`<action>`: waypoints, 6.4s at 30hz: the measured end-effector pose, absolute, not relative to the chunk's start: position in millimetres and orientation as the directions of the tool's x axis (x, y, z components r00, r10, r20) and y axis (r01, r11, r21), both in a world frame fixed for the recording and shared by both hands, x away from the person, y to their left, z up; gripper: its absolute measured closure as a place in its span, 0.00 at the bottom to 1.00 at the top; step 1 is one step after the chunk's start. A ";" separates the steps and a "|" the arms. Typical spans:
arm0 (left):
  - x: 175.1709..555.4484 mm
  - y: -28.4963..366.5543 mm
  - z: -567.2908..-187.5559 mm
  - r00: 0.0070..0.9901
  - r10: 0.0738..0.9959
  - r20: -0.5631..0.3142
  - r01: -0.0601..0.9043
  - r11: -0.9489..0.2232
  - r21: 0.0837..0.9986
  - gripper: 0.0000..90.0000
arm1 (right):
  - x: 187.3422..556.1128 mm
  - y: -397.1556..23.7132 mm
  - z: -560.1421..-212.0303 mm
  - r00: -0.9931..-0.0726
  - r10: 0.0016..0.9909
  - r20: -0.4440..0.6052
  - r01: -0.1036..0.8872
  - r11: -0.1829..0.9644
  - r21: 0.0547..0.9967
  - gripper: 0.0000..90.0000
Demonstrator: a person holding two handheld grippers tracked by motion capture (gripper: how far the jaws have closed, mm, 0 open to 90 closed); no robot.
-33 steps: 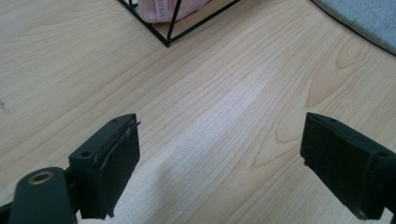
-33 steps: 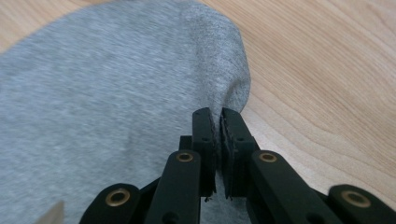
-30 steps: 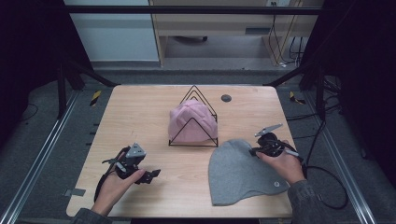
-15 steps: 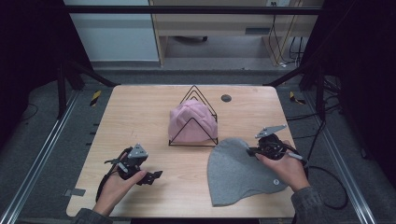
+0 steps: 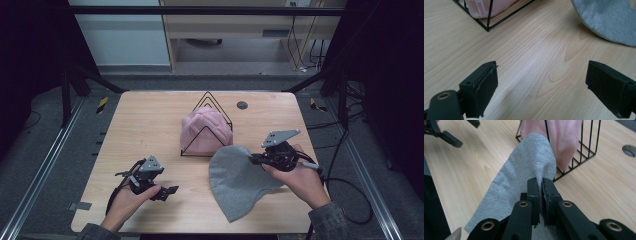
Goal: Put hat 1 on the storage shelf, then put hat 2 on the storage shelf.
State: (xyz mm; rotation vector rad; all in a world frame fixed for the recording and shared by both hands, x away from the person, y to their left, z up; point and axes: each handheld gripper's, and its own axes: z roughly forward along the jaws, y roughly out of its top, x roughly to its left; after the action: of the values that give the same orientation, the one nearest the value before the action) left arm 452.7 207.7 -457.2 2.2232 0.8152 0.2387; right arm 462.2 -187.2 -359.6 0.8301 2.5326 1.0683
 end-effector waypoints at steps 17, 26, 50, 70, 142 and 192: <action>448.0 197.6 -454.0 0.832 0.540 -0.130 0.443 -0.503 0.742 0.12 | 449.9 -143.6 -311.9 -0.850 0.519 -0.089 0.274 0.580 0.767 0.96; 446.5 193.6 -454.3 0.844 0.517 -0.145 0.436 -0.502 0.746 0.12 | 445.1 -122.5 -286.8 -0.868 0.478 -0.131 0.209 0.593 0.778 0.96; 448.2 195.3 -443.6 0.846 0.501 -0.182 0.415 -0.404 0.815 0.22 | 444.3 -96.0 -263.3 -0.886 0.436 -0.160 0.150 0.595 0.790 0.96; 443.9 198.1 -405.2 0.833 0.536 -0.136 0.375 -0.366 0.852 0.96 | 458.0 -116.3 -286.1 -0.856 0.505 -0.109 0.223 0.552 0.803 0.96; 601.0 171.0 -203.0 0.723 0.683 0.106 0.252 -0.402 0.880 0.96 | 619.8 -143.8 -205.4 -0.656 0.755 -0.005 0.248 0.221 0.943 0.96; 622.1 161.7 -288.8 0.699 0.714 0.047 0.349 -0.398 0.849 0.96 | 629.4 -149.8 -279.8 -0.665 0.746 0.042 0.318 0.232 0.919 0.96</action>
State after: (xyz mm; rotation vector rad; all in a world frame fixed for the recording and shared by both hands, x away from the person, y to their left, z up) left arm 622.1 161.7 -288.8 2.0113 0.8150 0.5155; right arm 629.4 -149.8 -279.8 0.9774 2.1038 1.4190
